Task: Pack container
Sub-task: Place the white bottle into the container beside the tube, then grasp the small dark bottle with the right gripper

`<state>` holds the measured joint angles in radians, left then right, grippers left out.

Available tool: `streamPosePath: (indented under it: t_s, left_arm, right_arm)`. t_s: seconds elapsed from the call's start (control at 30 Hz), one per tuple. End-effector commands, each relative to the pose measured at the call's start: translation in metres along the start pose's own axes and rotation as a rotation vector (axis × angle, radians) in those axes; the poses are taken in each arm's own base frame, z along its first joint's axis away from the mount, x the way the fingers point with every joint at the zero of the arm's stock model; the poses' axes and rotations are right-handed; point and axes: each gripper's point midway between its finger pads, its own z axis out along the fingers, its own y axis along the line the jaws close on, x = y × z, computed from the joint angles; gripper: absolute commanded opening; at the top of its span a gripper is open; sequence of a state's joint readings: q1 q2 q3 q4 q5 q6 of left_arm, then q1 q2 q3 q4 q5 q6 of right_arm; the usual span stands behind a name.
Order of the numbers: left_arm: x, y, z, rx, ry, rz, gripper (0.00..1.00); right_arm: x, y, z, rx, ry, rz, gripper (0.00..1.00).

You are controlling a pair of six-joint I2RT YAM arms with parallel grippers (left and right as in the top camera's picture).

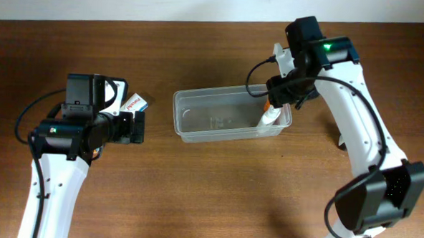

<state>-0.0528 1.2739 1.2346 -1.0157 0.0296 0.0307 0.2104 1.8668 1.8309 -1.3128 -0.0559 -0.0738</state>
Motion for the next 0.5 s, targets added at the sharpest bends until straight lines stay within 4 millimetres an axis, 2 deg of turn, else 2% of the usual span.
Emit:
streamPosePath:
  t_s: [0.0,0.1,0.2,0.33,0.47]
  left_arm:
    - [-0.005,0.002,-0.003,-0.002,-0.015,0.008,0.99]
    - [-0.005,0.002,-0.003,-0.002,-0.015,0.008,0.99]
    - [-0.005,0.002,-0.003,-0.003,-0.015,0.008,0.99]
    - [-0.006,0.002,-0.003,-0.003,-0.016,0.008,0.99]
    - [-0.008,0.002,-0.003,-0.003,-0.023,0.008,0.99]
  right_arm:
    - [-0.005,-0.018,-0.038,0.101,-0.098,0.075,0.64]
    - [-0.004,-0.043,-0.073,0.160,-0.194,0.240,0.75]
    - [0.007,-0.075,-0.102,0.179,-0.267,0.421,1.00]
    - [0.036,-0.119,-0.111,0.201,-0.239,0.575,0.98]
    - [0.069,-0.152,-0.096,0.215,-0.124,0.692,0.98]
